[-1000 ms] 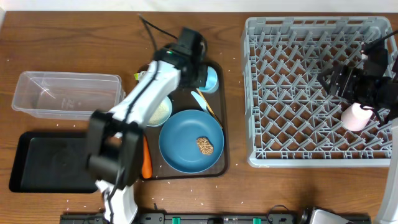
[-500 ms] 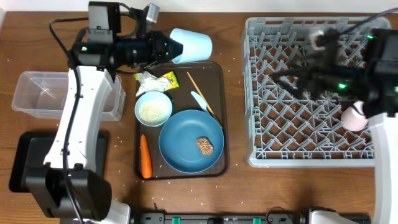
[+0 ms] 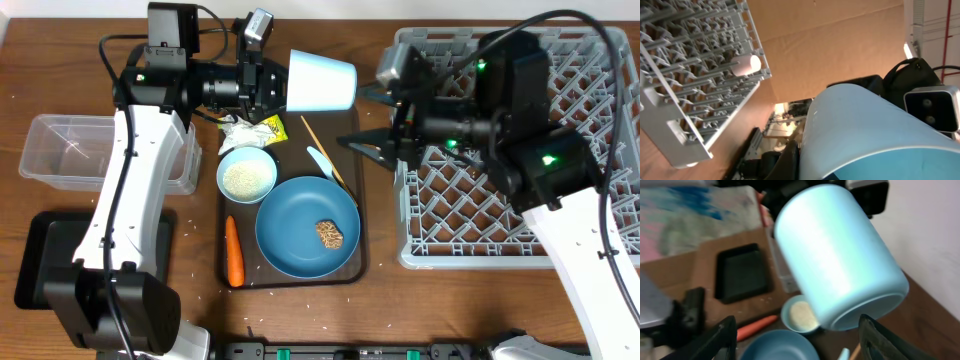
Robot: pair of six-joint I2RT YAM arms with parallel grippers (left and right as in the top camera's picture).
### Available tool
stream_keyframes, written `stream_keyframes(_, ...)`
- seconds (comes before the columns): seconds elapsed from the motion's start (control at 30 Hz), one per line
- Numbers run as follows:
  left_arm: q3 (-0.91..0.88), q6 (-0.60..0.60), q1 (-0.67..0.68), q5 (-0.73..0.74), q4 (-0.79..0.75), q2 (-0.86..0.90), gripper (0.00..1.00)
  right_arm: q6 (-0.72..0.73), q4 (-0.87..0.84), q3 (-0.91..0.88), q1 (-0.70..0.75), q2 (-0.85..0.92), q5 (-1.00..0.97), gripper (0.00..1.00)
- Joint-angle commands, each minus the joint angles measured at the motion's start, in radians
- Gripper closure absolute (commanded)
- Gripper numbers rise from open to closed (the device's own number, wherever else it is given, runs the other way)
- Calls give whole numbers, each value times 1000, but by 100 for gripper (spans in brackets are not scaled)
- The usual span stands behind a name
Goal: Sort waste into correct bins and load items into the dishwasher rack
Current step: 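Lift the light-blue cup and pass it to the right gripper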
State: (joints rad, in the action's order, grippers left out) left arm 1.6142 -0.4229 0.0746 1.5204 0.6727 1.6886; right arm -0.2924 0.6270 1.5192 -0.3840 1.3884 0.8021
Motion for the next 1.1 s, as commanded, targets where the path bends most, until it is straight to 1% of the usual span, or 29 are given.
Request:
stream_keyframes(0.0,5,-40,12,52,-1,-2,94,0,-17,8,-24,-1,-174,29)
stream_keyframes(0.17,5,-48,23,52,-1,-2,94,0,-36,8,-23,5,-292,29)
stream_keyframes(0.3,5,-48,23,52,-1,-2,94,0,-39,8,-21,8,-332,29)
stream_keyframes(0.43,5,-55,23,51,-5,-3,94,-1,-80,8,-21,19,-314,29)
stream_keyframes(0.57,5,-77,23,51,-5,-6,94,-31,-105,8,-21,48,-240,29)
stream_keyframes(0.63,5,-87,23,51,-5,-10,94,-32,-112,8,-21,57,-222,27)
stream_keyframes(0.7,5,-88,22,51,-13,-12,94,-47,-94,8,-21,59,-222,25)
stream_keyframes(0.8,5,-88,22,51,-45,-12,94,-115,-35,9,-19,55,-230,21)
stream_keyframes(0.9,5,-92,22,51,-90,-12,94,-128,9,10,-2,37,-220,19)
stream_keyframes(1.07,5,-199,22,52,-161,-13,94,-129,57,10,13,-17,-187,19)
